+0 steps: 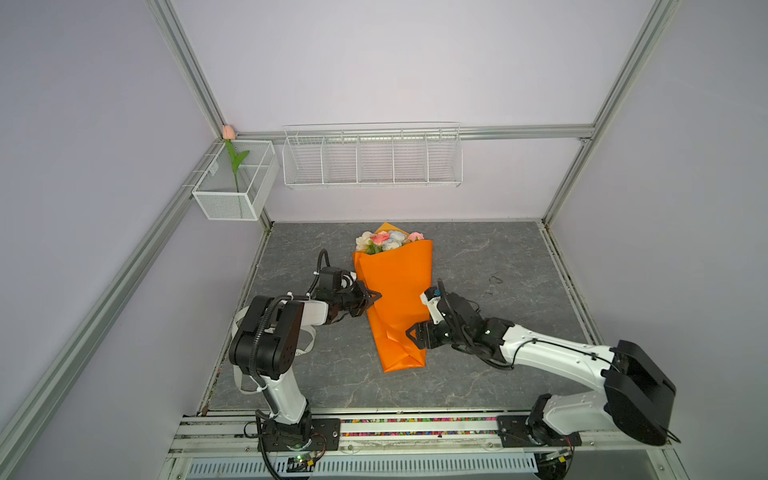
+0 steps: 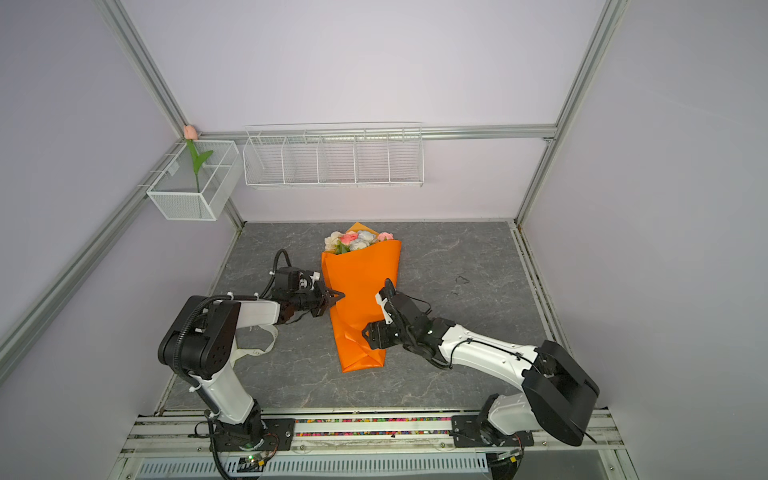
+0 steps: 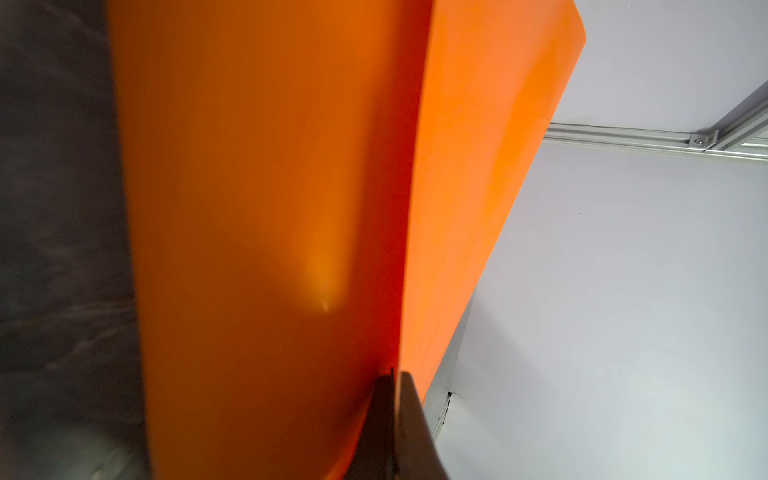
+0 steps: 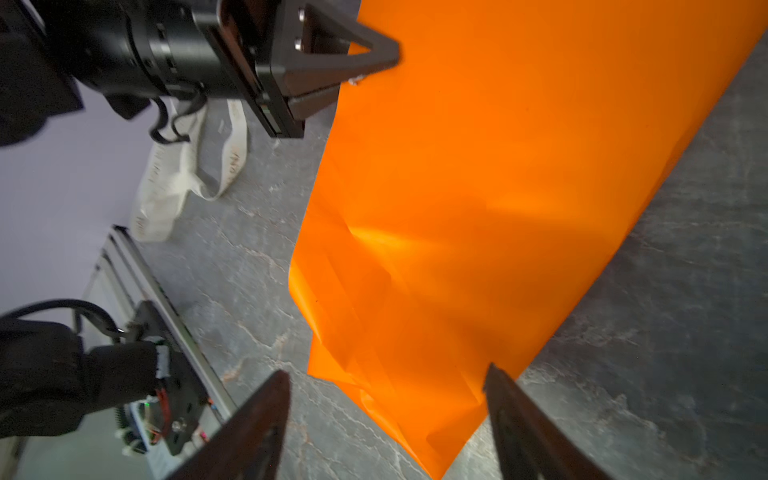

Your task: Tie the bouquet of fake flowers

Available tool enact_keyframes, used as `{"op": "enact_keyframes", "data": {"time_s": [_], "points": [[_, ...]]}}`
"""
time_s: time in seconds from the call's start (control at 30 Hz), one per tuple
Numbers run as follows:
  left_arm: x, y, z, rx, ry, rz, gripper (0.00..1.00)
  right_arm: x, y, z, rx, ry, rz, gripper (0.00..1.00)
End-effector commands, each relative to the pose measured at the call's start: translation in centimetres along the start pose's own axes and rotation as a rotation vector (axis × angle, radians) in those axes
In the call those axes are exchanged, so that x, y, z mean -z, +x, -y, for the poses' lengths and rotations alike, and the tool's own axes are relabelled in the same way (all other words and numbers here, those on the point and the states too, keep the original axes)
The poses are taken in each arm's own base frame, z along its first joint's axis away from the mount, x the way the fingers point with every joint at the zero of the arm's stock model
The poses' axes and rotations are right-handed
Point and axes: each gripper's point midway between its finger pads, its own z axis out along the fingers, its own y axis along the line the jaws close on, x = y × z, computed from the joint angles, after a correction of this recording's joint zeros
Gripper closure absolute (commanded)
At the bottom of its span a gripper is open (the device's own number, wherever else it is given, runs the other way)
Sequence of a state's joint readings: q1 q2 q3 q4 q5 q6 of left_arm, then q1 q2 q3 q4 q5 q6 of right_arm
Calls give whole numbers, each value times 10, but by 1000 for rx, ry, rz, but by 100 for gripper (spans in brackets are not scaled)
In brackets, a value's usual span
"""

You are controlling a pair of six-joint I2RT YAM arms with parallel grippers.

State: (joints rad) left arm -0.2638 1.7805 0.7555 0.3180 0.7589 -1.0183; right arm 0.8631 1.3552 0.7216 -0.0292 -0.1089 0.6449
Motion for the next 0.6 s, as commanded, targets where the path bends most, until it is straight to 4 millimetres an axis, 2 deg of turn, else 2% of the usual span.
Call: {"op": "enact_keyframes", "data": {"time_s": [0.0,0.07,0.17,0.33,0.43,0.5,0.57], "points": [[-2,-1,-2,-16,-5,-14,95,-10,17,-4,-124,-93,-79,59],[-2,0,-2,-18,-4,-20,94,-19,28,-10,-132,-143,-135,72],[-3,3,-4,-15,-7,-35,94,-32,37,-19,-140,-204,-188,80],[-3,4,-6,-19,-20,-46,94,-51,43,-5,-156,-133,-232,79],[-3,5,-8,-21,-29,-48,94,-59,69,2,-122,-89,-318,81],[-3,4,-9,-23,-39,-50,94,-60,91,14,-103,-40,-367,81],[-3,3,-10,-23,-49,-49,94,-57,104,29,-115,18,-387,83]]}}
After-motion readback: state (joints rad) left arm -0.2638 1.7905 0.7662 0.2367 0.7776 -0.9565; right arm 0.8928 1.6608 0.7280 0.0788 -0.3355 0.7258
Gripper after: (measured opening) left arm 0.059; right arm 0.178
